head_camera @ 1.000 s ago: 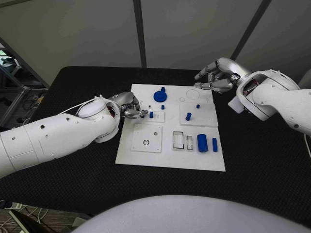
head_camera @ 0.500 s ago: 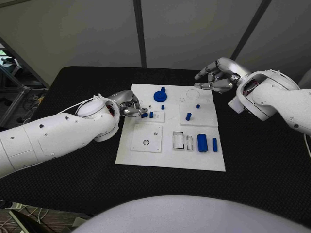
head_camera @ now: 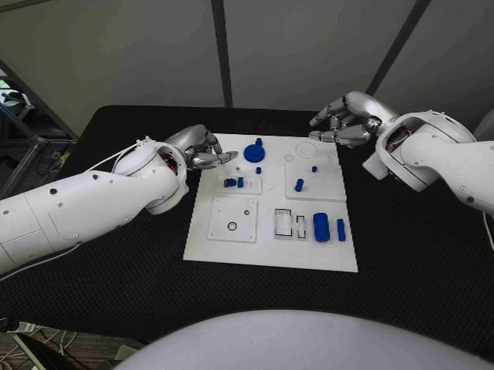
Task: Assemble the parts on the task board
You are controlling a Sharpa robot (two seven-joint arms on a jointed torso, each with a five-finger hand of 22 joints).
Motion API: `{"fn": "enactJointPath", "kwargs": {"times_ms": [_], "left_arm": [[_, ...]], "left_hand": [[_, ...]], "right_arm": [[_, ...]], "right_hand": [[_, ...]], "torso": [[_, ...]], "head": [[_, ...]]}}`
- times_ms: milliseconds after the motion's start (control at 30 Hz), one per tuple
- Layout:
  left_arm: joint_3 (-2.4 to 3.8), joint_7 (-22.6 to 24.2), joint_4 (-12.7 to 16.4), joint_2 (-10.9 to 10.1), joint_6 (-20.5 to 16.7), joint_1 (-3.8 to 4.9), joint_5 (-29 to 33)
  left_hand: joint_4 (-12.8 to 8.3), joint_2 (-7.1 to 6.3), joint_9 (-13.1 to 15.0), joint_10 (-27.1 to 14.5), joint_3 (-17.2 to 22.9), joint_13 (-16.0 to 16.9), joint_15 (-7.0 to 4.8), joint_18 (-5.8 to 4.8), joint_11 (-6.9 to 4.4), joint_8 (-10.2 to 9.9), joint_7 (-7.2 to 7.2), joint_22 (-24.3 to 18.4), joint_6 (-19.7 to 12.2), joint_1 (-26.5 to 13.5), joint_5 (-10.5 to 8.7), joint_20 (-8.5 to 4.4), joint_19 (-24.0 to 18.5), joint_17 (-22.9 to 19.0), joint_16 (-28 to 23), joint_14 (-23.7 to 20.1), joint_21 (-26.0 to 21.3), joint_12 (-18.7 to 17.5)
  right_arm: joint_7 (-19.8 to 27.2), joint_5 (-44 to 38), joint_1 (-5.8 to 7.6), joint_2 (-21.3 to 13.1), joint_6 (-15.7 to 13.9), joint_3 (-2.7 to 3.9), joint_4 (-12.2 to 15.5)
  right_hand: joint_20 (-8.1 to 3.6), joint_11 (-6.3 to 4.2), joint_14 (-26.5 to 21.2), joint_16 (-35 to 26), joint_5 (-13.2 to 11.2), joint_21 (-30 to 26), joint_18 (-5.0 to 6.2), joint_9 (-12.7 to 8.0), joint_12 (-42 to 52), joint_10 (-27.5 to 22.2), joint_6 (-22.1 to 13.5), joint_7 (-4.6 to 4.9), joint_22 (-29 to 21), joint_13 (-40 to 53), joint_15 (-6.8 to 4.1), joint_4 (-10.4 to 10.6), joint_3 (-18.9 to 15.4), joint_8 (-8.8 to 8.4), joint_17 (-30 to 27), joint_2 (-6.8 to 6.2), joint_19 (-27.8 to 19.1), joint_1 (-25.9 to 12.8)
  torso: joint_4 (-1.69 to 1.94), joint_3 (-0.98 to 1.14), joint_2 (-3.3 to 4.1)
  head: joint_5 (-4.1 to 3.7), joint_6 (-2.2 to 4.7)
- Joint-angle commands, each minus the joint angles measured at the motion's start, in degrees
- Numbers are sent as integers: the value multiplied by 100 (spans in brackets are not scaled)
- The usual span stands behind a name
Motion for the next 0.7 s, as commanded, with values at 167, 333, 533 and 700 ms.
{"fn": "enactJointPath", "kwargs": {"times_ms": [167, 333, 533, 700], "left_arm": [[75, 125, -56, -2, 39, 12, 235], [90, 140, -98, -2, 258, 13, 265], [92, 666, -173, -32, 282, 17, 518], [90, 1314, -230, -57, 149, 17, 644]], "left_hand": [[-62, 94, -13, -121, -125, -152, 52, -360, 1, -45, 12, 750, -89, 425, 23, 17, -66, -9, 5, 85, -119, -117], [-160, 56, -30, -280, -261, -465, 68, -335, 17, -82, 41, 703, -145, 765, 5, 27, -116, -20, -10, 79, -259, -363], [-389, 16, -267, -1071, -392, -729, 355, -41, 353, -496, 422, -36, -827, 1492, -4, 211, -1050, -1347, -1784, -774, -2098, -834], [-639, 62, -484, -1543, -368, -882, 468, 235, 496, -676, 555, -760, -939, 2110, 1, 346, -2045, -1072, -1287, -662, -3839, -1006]], "right_arm": [[44, 17, 6, 6, 2, 4, -10], [41, 18, 5, 1, 2, 4, -11], [41, 19, 6, -7, -4, 4, -6], [40, 19, 6, -16, -5, 4, -4]], "right_hand": [[-8, -3, 148, -14, 14, -20, 59, -5, -16, -20, -14, -17, -6, -6, -56, 19, 5, 26, -6, 38, -14, -30], [-8, -3, 148, -17, 20, -22, 59, -5, -18, -22, -15, -17, -7, -9, -56, 20, 6, 27, -7, 38, -14, -30], [-9, -3, 148, -21, 25, -24, 59, -6, -20, -25, -16, -17, -9, -13, -56, 20, 7, 27, -11, 38, -14, -30], [-9, -5, 148, -21, 29, -27, 60, -6, -19, -25, -17, -18, -13, -12, -56, 16, 11, 28, -10, 38, -15, -23]], "torso": [[-8, 7, 6], [1, 6, -1], [0, 9, -3], [1, 2, 1]], "head": [[-1, 1], [-7, 1], [-7, 1], [-13, 1]]}}
